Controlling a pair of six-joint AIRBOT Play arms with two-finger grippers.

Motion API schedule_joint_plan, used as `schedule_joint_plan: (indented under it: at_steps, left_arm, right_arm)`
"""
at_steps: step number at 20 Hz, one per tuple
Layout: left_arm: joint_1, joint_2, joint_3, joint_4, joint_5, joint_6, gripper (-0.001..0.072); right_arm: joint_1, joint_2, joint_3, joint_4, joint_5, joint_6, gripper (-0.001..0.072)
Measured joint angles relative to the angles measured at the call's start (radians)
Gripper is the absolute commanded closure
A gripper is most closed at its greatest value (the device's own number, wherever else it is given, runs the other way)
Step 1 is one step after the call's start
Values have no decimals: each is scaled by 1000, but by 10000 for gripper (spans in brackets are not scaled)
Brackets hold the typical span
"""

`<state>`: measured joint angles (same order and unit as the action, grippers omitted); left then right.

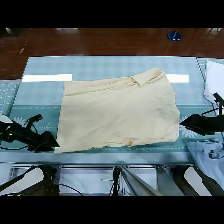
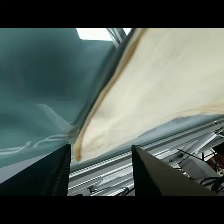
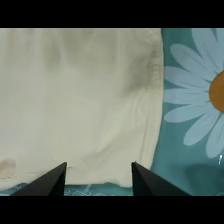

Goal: Fold the shirts.

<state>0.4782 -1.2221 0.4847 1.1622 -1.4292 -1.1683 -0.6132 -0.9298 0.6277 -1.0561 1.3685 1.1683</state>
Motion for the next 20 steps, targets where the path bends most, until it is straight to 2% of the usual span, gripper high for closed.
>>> schedule_joint_plan:
  at_steps: [1,2,4,6,13,20]
  left_arm:
    - [-30,-19,0,-11,3,-8,234]
    - [-57,-34,1,-18,4,-18,265]
    - [-106,-64,1,-16,13,-49,507]
    - [-137,-80,0,-11,34,-77,684]
    - [-166,-95,2,-15,32,-61,683]
    - [-168,-97,2,-14,31,-21,682]
  right_arm:
    - [0,0,0,0,6,0,220]
    - [0,0,0,2,14,1,219]
    - [0,0,0,2,31,2,219]
    - [0,0,0,3,51,3,219]
    - [-51,0,-13,-102,90,37,219]
    - [-122,-1,-105,-30,23,52,220]
